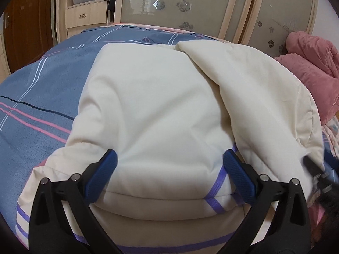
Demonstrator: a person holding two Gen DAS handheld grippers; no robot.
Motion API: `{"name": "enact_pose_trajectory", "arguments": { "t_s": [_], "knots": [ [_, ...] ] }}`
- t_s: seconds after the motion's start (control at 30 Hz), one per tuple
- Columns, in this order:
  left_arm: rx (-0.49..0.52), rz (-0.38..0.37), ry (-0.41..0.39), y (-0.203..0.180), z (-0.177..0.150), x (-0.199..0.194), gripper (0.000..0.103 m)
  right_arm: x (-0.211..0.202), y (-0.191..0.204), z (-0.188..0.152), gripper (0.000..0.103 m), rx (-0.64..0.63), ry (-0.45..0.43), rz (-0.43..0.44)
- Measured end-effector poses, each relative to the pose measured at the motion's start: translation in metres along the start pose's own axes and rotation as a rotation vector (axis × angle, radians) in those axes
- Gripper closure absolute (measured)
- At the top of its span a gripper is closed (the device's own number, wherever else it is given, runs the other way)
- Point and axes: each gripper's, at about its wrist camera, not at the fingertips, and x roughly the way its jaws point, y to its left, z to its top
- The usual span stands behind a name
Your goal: Fold large clothes
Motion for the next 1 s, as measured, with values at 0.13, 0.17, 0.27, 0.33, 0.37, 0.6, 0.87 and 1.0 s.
{"name": "enact_pose_trajectory", "arguments": {
  "t_s": [0.13,0.17,0.27,0.33,0.37,0.6,0.87,1.0],
  "knots": [
    [0.027,0.023,0.007,-0.004,0.002,0.005,0.002,0.025,0.006,-0.011,0.016,-0.001,0.015,-0.015],
    [0.029,0.025,0.006,-0.004,0.002,0.005,0.002,0.026,0.005,-0.008,0.015,0.003,0.017,-0.013],
    [0.031,0.029,0.006,-0.004,0.003,0.005,0.002,0.025,0.005,-0.008,0.015,-0.001,0.018,-0.011],
    [0.028,0.030,0.000,-0.004,0.001,0.001,0.002,0.022,0.005,-0.008,0.015,-0.007,0.025,-0.011],
    [0.025,0.031,-0.002,-0.004,0.001,-0.001,0.002,0.018,0.005,-0.008,0.014,-0.014,0.029,-0.011],
    [0.045,0.018,0.020,-0.010,-0.001,-0.016,0.002,0.016,-0.014,-0.029,0.009,0.142,0.114,0.132],
    [0.070,0.044,0.041,-0.010,-0.005,-0.004,0.002,-0.061,-0.041,0.011,0.009,0.251,-0.158,0.162],
    [0.074,0.049,0.038,-0.011,-0.004,-0.002,0.002,-0.063,-0.015,0.063,0.009,0.128,-0.250,0.158]
  ]
}}
